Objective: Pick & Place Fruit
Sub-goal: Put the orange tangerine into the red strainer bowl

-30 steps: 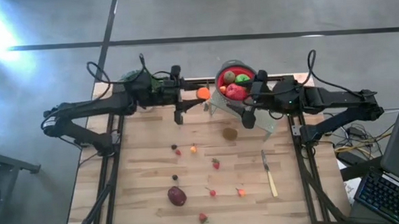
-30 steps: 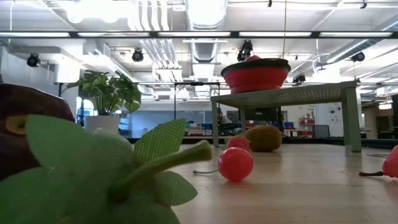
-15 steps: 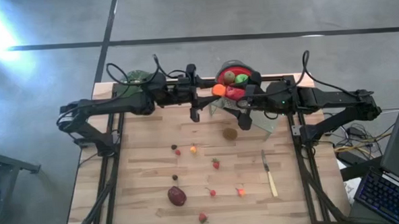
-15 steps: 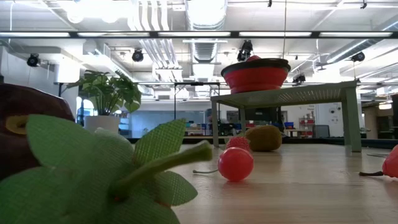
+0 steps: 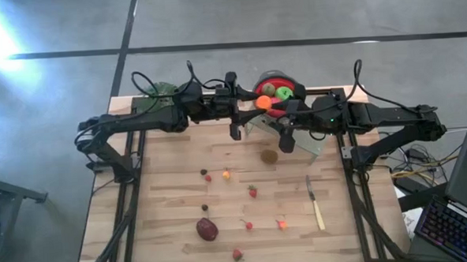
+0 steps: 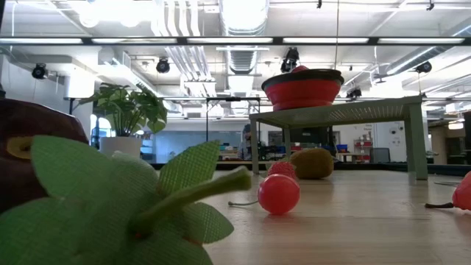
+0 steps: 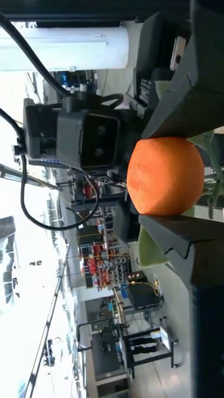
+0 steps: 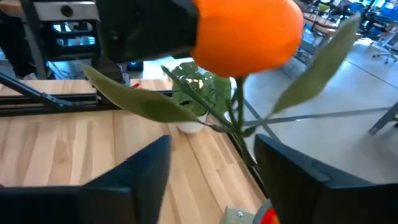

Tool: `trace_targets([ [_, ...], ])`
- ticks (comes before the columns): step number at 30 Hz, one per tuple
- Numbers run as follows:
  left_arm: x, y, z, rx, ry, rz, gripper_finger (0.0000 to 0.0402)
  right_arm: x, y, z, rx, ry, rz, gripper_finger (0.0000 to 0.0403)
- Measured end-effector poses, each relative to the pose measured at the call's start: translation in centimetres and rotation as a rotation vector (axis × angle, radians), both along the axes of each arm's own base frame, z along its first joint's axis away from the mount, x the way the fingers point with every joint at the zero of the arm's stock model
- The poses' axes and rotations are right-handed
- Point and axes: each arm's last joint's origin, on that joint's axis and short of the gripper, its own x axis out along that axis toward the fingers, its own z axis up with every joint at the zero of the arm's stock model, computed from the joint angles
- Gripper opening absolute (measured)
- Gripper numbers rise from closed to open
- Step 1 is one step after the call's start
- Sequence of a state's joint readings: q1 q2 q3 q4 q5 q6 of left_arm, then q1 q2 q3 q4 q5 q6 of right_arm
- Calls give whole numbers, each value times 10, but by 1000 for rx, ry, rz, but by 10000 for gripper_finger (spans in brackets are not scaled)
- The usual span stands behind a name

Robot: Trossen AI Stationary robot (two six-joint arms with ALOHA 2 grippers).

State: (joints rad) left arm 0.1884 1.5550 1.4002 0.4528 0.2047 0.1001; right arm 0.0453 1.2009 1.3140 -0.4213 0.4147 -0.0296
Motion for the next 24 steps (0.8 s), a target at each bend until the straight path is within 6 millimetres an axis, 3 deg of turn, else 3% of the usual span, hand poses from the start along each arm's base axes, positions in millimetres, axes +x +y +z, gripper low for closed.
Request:
trace_targets([
  [12, 0, -1, 1, 4, 0, -18, 184, 0, -1, 0, -3, -1, -13, 20],
  [24, 0, -1, 0, -40, 4, -33, 208, -1, -2, 1, -2, -5, -46, 9],
])
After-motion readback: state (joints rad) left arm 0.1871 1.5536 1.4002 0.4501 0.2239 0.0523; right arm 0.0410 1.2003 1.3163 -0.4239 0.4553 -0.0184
